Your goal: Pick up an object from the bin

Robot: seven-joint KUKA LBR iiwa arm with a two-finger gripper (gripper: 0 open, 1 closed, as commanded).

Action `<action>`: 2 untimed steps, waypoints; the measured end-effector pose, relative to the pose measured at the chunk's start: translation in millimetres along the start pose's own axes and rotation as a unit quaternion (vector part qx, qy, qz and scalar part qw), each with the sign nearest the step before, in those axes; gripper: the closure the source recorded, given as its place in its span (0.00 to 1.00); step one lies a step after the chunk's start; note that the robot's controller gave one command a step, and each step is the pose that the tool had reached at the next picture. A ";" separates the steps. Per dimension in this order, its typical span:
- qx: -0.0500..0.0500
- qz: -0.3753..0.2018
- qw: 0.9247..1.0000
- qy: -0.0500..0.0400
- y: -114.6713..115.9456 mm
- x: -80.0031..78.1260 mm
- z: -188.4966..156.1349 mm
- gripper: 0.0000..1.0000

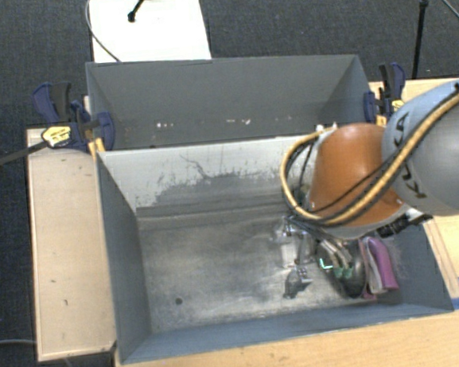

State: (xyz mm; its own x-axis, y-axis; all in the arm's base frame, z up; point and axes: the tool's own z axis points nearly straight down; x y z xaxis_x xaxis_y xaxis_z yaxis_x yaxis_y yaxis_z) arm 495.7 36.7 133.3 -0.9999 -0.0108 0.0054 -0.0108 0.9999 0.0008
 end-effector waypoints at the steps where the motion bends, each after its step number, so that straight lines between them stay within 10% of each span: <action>1: 0.000 -0.090 0.996 -0.005 -79.6 -56.3 59.9 0.00; 2: -0.002 0.017 1.000 -0.005 -93.5 -44.1 32.1 0.00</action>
Offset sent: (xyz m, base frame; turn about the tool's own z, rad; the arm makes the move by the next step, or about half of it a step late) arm 0.0545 -0.0790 -0.0633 -0.1829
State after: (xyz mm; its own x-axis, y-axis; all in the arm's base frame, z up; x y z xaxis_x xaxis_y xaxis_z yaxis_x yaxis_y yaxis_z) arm 540.7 -56.2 100.9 -0.9997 0.0237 -0.0046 0.0237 0.9997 0.0053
